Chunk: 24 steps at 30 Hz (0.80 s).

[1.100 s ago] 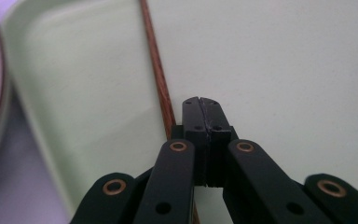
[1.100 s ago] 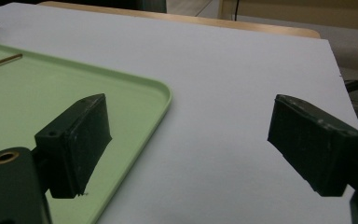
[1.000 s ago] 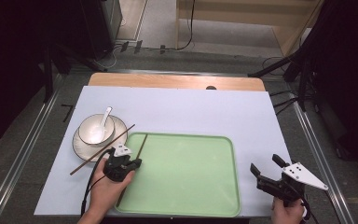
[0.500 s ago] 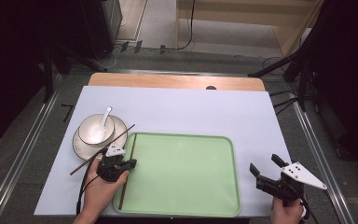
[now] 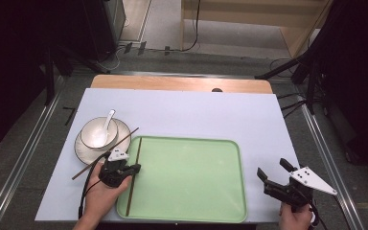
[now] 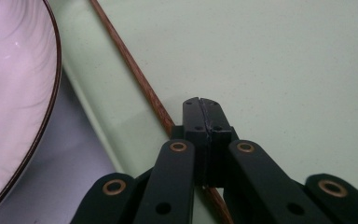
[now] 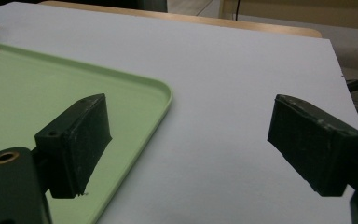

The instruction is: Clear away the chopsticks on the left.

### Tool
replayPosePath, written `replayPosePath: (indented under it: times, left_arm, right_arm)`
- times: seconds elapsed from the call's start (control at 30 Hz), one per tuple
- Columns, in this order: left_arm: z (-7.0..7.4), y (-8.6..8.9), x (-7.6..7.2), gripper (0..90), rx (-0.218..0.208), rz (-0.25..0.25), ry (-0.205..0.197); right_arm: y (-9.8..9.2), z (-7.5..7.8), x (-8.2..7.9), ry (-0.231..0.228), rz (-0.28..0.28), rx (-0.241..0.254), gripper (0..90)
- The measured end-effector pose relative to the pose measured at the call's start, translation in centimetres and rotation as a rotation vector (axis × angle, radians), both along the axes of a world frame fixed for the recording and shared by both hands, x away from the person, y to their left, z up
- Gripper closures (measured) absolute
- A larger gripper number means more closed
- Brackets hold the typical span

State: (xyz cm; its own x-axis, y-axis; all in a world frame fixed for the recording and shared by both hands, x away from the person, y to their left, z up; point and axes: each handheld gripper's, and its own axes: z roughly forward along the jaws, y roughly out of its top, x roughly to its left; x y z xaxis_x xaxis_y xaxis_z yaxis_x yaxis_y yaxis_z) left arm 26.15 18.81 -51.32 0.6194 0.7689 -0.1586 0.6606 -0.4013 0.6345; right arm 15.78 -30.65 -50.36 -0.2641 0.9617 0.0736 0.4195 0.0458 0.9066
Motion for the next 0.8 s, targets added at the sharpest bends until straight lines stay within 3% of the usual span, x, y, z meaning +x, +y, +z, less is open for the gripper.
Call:
replayPosePath:
  times: [0.6, 0.8]
  left_arm:
    - [0.0, 0.1, 0.0, 90.0, 0.002, -0.002, -0.003]
    - [1.0, 1.0, -0.3, 85.4, -0.012, -0.004, -0.032]
  right_arm:
    - [0.0, 0.0, 0.0, 0.000, 0.001, 0.000, 13.0]
    - [0.0, 0.0, 0.0, 0.000, 0.001, 0.001, 13.0]
